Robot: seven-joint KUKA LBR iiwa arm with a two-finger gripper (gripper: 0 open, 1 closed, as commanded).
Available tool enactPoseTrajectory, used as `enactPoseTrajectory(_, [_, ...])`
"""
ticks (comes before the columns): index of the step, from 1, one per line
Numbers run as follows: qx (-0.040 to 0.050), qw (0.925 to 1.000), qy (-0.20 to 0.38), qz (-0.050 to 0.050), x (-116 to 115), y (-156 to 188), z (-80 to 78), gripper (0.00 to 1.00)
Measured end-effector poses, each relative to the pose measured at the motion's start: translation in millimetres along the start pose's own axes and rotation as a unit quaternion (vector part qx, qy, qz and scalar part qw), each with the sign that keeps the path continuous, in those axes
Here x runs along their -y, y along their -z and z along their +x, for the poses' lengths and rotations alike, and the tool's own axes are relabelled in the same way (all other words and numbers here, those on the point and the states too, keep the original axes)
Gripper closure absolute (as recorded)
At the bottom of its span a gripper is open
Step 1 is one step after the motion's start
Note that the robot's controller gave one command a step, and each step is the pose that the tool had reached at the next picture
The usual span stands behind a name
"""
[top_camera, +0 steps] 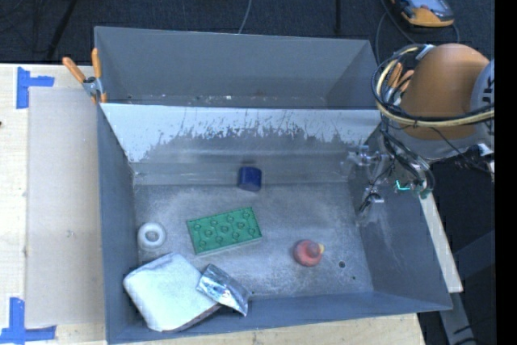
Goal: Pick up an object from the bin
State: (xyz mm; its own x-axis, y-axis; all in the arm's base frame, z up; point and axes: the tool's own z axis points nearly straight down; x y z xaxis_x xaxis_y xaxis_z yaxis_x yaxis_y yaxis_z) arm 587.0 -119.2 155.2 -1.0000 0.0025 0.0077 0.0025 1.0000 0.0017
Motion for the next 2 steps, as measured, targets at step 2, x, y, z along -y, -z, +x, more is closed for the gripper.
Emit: enactPoseTrajectory(2, [0.0013,0.9808,0.195,0.000,-63,-87,75.6,0.00])
